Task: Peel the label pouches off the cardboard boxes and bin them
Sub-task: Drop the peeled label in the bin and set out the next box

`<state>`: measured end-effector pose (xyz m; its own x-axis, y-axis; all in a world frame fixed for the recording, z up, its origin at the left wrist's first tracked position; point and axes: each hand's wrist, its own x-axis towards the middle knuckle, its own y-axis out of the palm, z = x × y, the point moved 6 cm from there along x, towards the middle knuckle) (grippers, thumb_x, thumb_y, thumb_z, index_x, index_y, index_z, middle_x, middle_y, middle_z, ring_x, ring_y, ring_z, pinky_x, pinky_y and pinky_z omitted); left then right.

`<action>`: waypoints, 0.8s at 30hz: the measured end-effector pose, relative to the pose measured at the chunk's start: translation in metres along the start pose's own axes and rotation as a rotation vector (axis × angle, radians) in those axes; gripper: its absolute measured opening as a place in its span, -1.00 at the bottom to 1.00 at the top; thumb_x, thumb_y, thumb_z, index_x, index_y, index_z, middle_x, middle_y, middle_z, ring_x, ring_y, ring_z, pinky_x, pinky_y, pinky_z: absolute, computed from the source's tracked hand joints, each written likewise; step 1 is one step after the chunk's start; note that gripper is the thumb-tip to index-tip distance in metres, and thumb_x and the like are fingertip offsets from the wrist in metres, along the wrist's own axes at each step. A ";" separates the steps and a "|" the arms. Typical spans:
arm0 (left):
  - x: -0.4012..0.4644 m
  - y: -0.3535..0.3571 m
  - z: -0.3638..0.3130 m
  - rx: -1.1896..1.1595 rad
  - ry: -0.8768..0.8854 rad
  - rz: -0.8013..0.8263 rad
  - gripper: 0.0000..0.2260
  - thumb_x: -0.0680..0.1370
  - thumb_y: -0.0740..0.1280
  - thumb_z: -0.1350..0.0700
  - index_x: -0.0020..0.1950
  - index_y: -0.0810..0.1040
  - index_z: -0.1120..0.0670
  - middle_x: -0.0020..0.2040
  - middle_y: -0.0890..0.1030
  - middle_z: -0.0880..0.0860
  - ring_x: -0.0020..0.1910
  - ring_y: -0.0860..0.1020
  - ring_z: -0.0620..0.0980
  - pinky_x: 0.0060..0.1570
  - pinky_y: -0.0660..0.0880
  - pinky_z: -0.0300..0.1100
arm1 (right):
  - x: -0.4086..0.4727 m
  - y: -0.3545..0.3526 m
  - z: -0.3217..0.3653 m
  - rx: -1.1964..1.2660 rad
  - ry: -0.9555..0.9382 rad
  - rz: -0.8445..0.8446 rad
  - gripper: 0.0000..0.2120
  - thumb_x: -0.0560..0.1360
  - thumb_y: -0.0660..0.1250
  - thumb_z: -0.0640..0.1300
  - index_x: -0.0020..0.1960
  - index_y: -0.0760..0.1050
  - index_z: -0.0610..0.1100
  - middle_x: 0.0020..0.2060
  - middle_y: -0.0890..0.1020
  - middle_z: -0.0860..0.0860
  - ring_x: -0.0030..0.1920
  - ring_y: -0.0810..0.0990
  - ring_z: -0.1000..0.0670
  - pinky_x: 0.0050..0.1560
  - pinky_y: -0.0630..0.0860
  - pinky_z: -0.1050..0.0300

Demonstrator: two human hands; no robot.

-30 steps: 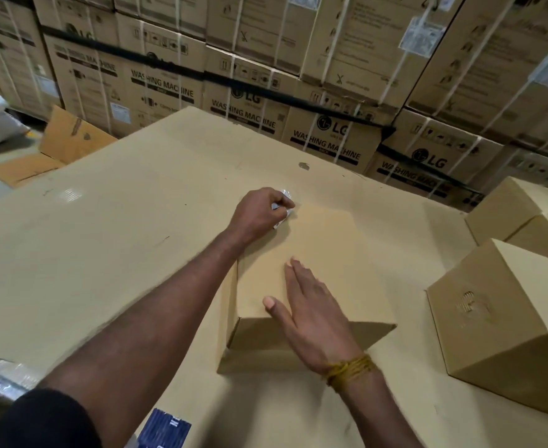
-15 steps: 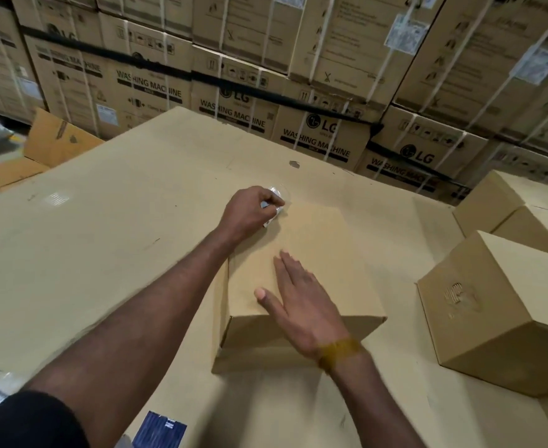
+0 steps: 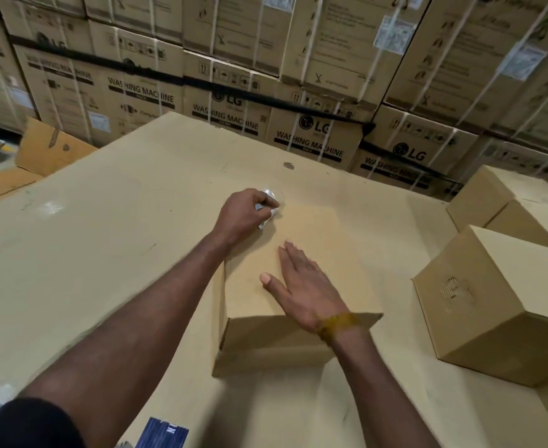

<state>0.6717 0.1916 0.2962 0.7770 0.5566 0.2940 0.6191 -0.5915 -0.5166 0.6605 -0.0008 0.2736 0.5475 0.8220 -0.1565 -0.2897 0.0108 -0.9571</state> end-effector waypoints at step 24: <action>0.000 0.002 -0.005 0.004 -0.010 0.018 -0.76 0.50 0.33 0.21 0.07 0.72 0.03 0.13 0.68 -0.06 0.13 0.59 -0.10 0.11 0.50 -0.17 | 0.057 -0.034 -0.077 -0.035 0.225 -0.077 -0.31 0.64 -0.12 0.30 0.63 -0.10 -0.04 0.62 -0.10 0.03 0.61 -0.11 -0.02 0.58 -0.11 -0.05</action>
<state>0.6732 0.1876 0.2991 0.7867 0.5518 0.2767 0.6047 -0.5989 -0.5250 0.7621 0.0015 0.2782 0.7290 0.6721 -0.1295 -0.2154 0.0456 -0.9755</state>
